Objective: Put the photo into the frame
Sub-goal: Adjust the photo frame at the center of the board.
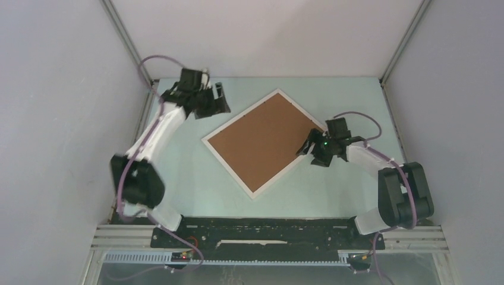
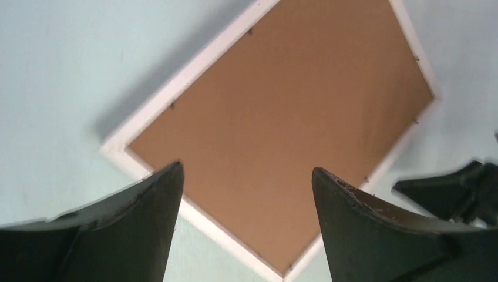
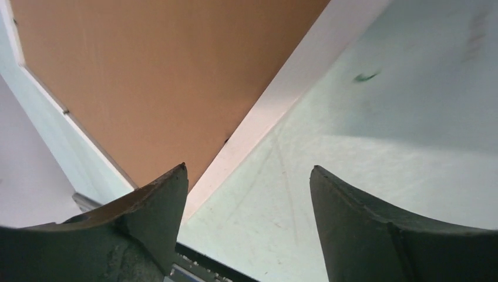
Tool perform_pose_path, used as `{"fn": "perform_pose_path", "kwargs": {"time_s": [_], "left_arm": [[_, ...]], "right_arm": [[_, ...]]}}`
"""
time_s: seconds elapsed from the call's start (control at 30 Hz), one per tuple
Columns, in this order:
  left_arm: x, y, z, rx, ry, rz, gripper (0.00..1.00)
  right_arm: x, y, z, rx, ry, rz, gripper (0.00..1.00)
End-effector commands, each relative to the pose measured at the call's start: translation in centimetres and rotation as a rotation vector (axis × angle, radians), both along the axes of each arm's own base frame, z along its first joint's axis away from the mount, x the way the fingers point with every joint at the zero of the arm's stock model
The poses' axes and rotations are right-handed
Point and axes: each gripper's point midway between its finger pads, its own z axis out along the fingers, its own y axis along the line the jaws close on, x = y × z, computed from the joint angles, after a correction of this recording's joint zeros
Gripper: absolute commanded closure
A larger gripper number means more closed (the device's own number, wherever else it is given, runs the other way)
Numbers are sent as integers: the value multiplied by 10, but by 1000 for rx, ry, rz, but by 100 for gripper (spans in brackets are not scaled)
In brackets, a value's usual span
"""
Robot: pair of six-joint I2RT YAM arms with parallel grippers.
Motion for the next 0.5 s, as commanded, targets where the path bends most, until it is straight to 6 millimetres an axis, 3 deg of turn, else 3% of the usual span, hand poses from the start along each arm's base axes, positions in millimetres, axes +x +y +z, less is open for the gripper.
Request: {"fn": "perform_pose_path", "kwargs": {"time_s": [0.0,0.1,0.2,0.3,0.47], "left_arm": [[-76,19,-20,-175,47,131,13],[-122,27,-52,-247,81,253,8],[-149,25,-80,-338,104,324,2],[-160,18,-103,-396,144,345,0],[-151,11,-128,-378,168,344,0]], "right_arm": [[47,-41,40,-87,-191,-25,15],[89,-76,58,-214,-286,-106,11],[136,-100,65,-219,-326,-158,9],[172,-80,51,-92,-264,-41,9],[207,-81,28,-149,-189,22,10]]}}
